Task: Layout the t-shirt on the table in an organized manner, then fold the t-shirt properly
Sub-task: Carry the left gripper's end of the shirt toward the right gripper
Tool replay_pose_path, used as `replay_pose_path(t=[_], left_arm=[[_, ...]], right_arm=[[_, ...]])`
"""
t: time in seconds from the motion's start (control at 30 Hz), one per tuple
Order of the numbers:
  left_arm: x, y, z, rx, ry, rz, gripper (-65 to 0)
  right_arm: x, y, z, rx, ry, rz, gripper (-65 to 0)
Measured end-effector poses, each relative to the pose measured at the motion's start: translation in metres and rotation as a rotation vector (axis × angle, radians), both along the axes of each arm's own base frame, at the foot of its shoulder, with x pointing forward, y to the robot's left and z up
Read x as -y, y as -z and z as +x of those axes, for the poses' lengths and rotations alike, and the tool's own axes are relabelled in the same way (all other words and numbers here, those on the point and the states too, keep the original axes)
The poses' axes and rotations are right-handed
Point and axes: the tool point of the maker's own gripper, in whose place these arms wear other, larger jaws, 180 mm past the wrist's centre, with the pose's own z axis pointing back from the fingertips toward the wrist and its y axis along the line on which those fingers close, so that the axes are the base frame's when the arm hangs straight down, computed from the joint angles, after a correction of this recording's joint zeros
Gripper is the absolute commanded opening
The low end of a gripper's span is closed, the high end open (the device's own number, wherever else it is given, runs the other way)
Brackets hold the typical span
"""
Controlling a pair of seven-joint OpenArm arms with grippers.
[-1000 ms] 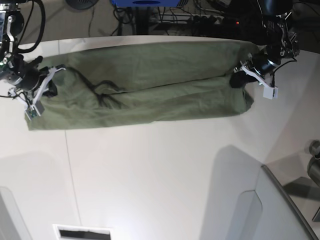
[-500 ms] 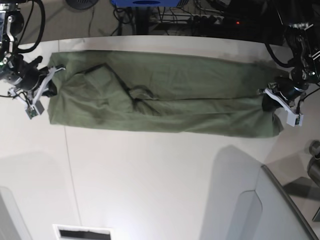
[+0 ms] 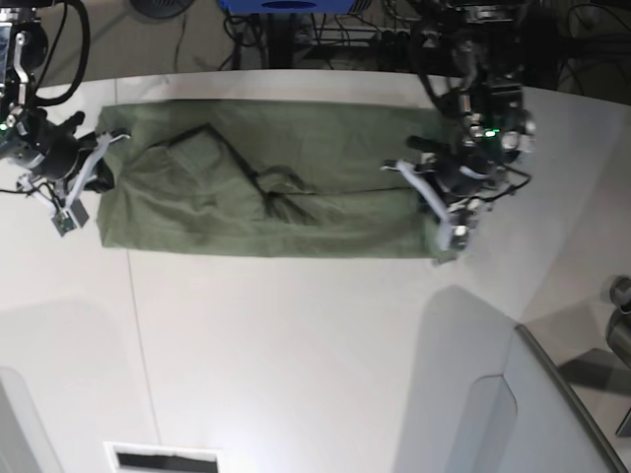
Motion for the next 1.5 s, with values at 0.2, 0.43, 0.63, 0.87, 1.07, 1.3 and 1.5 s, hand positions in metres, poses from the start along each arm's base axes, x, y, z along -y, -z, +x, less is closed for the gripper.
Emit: replay_pose_path(t=[0.2,0.43,0.63,0.87,1.07,1.3,1.5], left_arm=[[0.059,0.004,0.009,-0.007,0.09,-0.044,-65.0],[0.086,0.031,0.0,-0.086,0.098,-0.064,-65.0],[0.095,0.033,0.006,-0.09,0.114,-0.071,-65.0],[0.099,0.034,0.008,-0.093,0.114,-0.082,-65.0],[0.113,0.032,0.01,-0.099,0.103,-0.176,-65.0],[0.116,0.036,0.01,-0.114,0.103,-0.192,-65.0],[0.116,0.036,0.011,-0.112,0.103,-0.191,-65.0]], right_arm=[[0.0,0.001,-0.001,-0.002,0.001,0.0,-65.0],[0.001,0.0,-0.001,-0.002,0.001,-0.002,-65.0],[0.001,0.0,-0.001,-0.002,0.001,-0.002,-65.0],[0.001,0.0,-0.001,-0.002,0.001,-0.002,-65.0],[0.001,0.0,-0.001,-0.002,0.001,-0.002,-65.0],[0.002,0.0,-0.001,-0.002,0.001,-0.003,-65.0],[0.001,0.0,-0.001,-0.002,0.001,-0.003,-65.0]])
